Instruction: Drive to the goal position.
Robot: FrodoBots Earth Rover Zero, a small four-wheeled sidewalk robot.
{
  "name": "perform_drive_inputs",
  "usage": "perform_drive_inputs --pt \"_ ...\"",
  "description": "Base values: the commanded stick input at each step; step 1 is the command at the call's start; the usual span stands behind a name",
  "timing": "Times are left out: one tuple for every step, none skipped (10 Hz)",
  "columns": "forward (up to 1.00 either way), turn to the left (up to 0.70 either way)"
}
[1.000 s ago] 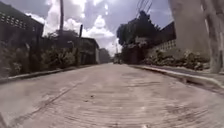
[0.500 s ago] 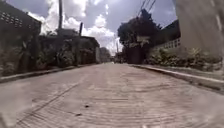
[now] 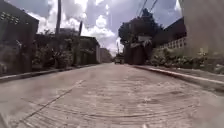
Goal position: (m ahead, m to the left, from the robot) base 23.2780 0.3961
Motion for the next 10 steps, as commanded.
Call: perform_drive_inputs --pt "0.85 0.0" --pt "0.85 0.0" --pt "0.85 0.0" --pt "0.85 0.0" --pt "0.85 0.0" --pt "0.85 0.0" --pt "0.85 0.0" --pt "0.85 0.0" --pt "0.85 0.0" --pt "0.85 0.0"
